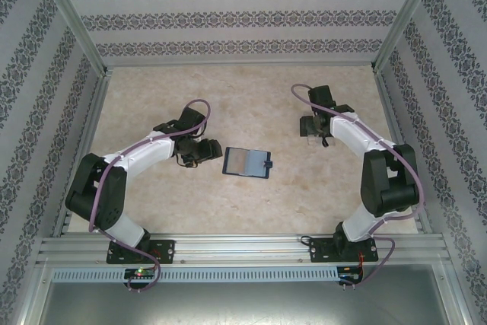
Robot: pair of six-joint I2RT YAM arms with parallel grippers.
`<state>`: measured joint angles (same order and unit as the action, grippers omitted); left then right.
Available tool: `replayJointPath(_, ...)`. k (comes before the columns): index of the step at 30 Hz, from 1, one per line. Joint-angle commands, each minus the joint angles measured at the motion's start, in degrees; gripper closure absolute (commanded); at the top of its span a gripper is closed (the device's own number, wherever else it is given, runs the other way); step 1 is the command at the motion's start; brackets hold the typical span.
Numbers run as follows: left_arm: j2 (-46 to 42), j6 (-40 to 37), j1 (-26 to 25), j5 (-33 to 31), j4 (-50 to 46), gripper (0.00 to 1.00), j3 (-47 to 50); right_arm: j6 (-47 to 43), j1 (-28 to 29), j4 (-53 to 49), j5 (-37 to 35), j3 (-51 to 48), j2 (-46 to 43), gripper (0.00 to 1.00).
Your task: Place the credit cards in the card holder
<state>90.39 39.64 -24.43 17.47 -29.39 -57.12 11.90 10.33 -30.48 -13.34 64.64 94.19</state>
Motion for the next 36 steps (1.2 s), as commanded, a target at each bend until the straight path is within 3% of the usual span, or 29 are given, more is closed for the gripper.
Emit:
replayJointPath(1, -0.2, -1.5, -0.7, -0.8, -1.3, 0.28, 0.4, -1.2, -1.1, -1.3, -4.9, 1.7, 0.5, 0.17)
replayJointPath(12, -1.7, -2.1, -0.7, -1.7, -1.2, 0.28, 1.5, -1.1, -2.6, -1.5, -7.0, 5.7, 5.9, 0.21)
replayJointPath(22, -1.9, -1.4, -0.7, -1.8, -2.2, 0.28, 1.3, -2.1, -2.7, -1.5, -11.7, 6.7, 5.2, 0.25)
replayJointPath(26, -2.3, -1.8, -0.7, -2.6, -2.7, 0.28, 1.3, -2.1, -2.7, -1.7, -11.4, 6.9, 5.3, 0.37)
replayJointPath(31, -3.3, -2.6, -0.7, -3.8, -4.4, 0.28, 0.9, -1.9, -2.6, -1.7, -9.3, 6.9, 5.0, 0.62)
replayJointPath(36, -3.2, -2.9, -0.6, -3.9, -5.2, 0.28, 0.7, -2.0, -2.6, -1.4, -8.8, 6.3, 3.6, 0.77)
